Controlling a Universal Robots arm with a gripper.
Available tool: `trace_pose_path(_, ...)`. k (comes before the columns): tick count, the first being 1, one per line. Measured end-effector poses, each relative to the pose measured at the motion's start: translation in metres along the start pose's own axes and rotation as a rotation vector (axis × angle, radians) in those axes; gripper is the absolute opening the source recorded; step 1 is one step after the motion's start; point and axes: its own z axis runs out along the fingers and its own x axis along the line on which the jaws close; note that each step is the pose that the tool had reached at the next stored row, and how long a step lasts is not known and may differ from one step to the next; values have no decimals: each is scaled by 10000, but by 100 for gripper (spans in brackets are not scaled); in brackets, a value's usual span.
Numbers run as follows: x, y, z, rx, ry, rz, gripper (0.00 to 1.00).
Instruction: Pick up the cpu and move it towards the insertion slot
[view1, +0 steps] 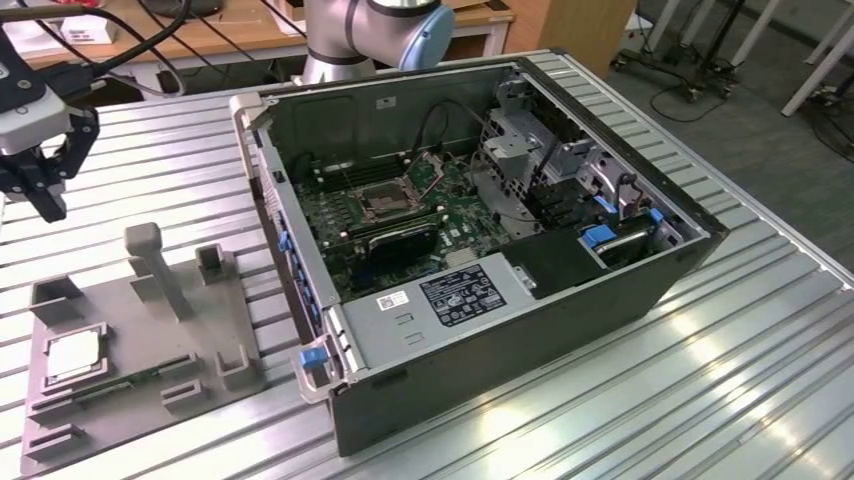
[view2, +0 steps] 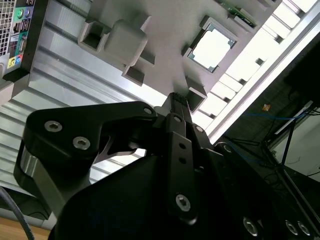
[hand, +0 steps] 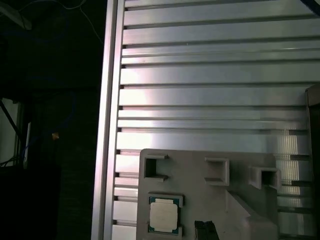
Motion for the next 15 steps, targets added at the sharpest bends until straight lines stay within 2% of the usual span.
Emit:
trace_pose_path(11, 37, -5, 133, 5, 0, 0, 11)
trace_pose_path(15, 38, -4, 136, 6, 2, 1, 11)
